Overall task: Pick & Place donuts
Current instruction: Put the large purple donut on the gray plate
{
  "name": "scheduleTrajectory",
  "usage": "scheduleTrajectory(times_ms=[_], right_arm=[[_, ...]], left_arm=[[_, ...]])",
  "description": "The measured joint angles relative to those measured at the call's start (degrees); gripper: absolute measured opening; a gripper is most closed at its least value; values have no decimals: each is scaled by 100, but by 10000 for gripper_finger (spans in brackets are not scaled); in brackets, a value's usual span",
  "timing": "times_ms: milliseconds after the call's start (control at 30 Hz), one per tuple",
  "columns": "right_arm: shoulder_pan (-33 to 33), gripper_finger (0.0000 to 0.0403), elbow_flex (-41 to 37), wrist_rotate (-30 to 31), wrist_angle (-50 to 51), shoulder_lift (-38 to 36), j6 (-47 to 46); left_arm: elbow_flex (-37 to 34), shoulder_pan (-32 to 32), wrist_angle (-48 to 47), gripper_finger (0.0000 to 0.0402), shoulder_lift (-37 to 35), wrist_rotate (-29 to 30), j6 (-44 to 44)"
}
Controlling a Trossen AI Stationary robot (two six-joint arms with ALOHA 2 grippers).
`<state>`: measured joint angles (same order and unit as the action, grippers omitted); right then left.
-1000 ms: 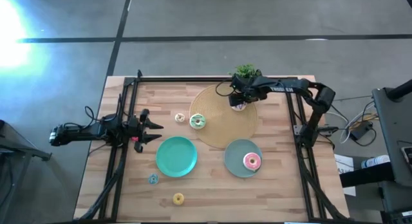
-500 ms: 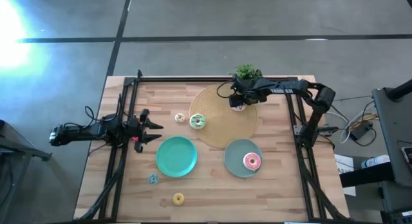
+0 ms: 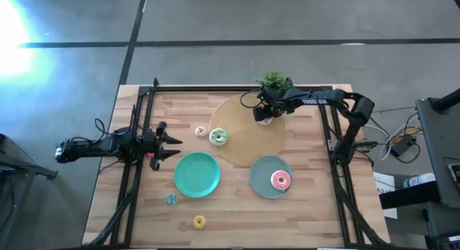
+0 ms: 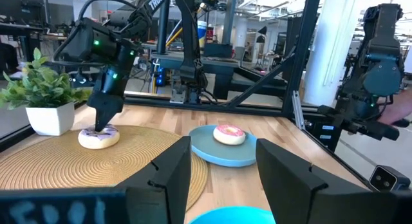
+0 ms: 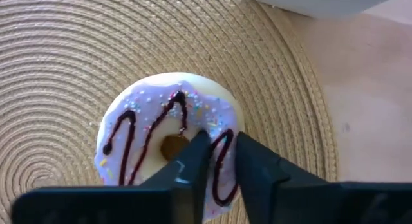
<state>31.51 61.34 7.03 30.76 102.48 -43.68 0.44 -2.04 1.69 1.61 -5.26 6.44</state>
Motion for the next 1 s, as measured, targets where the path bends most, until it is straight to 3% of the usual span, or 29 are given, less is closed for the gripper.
scheduleTrajectory(times_ms=[133,333,567,733,900,1000], right_arm=[[-7,17,0,4,11,0,0],[-143,14,0,49,44,-229,-88],[-712,14,90,192,81,-998,-268],[-1475,13,90,-447,915,-1512,-643],[-2733,13,6,218,1865,-1758,-1537],[-3261,13,-71,338,1844,-1733,-2109]], left_arm=[[-1,-2,0,149,0,0,0],[-1,-1,0,149,0,0,0],[-1,0,0,149,0,2,0],[1,0,0,149,0,0,0],[-1,-2,0,149,0,0,0],[-1,-1,0,149,0,0,0]])
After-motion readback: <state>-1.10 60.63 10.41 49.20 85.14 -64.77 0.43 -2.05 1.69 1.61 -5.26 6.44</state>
